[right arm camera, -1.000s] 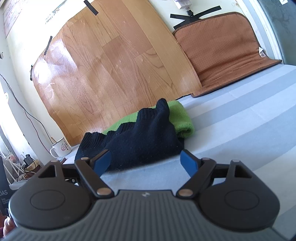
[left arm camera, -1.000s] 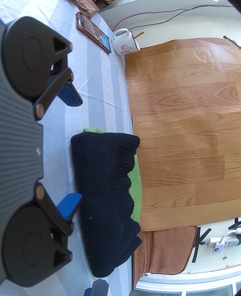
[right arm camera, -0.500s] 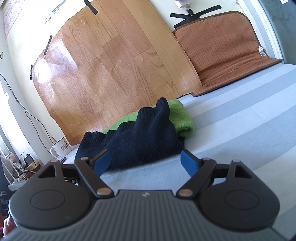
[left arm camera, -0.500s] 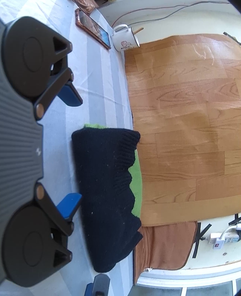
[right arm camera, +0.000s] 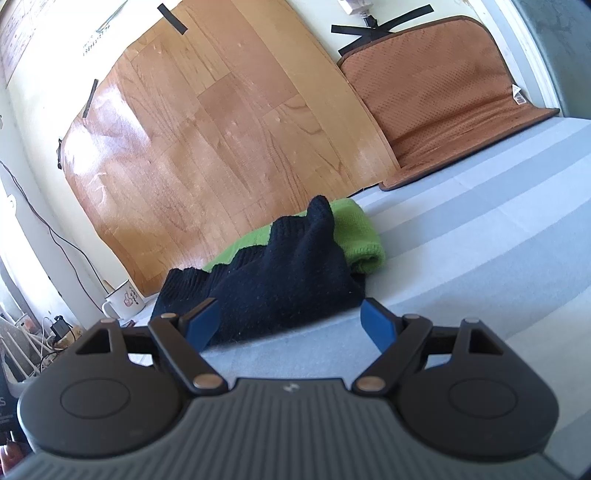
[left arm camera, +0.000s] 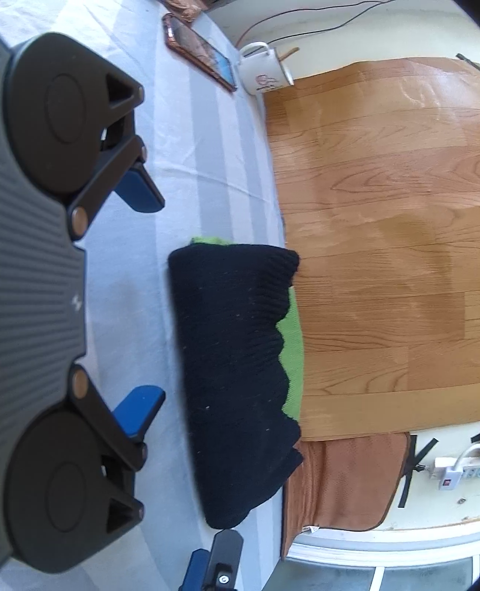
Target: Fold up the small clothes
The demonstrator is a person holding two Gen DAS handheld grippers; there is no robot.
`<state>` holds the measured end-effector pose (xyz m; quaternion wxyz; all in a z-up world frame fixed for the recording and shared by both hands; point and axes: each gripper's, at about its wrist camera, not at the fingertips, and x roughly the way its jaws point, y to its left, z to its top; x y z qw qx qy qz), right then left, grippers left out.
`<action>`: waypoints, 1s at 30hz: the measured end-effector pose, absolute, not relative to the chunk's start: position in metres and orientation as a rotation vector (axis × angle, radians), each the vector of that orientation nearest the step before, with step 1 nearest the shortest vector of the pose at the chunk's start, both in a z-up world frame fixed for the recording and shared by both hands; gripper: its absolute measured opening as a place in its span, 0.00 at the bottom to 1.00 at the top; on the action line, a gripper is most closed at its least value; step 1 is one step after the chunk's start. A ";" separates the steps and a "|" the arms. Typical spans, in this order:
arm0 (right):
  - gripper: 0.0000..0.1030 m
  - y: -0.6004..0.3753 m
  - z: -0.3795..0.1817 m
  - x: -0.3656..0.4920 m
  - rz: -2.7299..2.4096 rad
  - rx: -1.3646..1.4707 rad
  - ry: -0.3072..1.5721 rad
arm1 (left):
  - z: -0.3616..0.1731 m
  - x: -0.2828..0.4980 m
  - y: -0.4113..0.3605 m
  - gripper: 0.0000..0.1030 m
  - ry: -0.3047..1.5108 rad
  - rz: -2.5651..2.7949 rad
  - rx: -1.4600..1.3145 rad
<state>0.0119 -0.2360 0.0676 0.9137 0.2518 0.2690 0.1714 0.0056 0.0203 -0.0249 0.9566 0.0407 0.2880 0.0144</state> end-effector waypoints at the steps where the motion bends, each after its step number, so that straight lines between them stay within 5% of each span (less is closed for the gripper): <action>1: 0.83 -0.236 0.067 0.011 0.354 0.520 0.553 | -0.025 0.005 0.019 1.00 0.593 0.030 0.079; 30: 0.83 -0.241 0.068 0.008 0.364 0.542 0.532 | -0.022 -0.007 0.002 1.00 0.711 0.077 0.123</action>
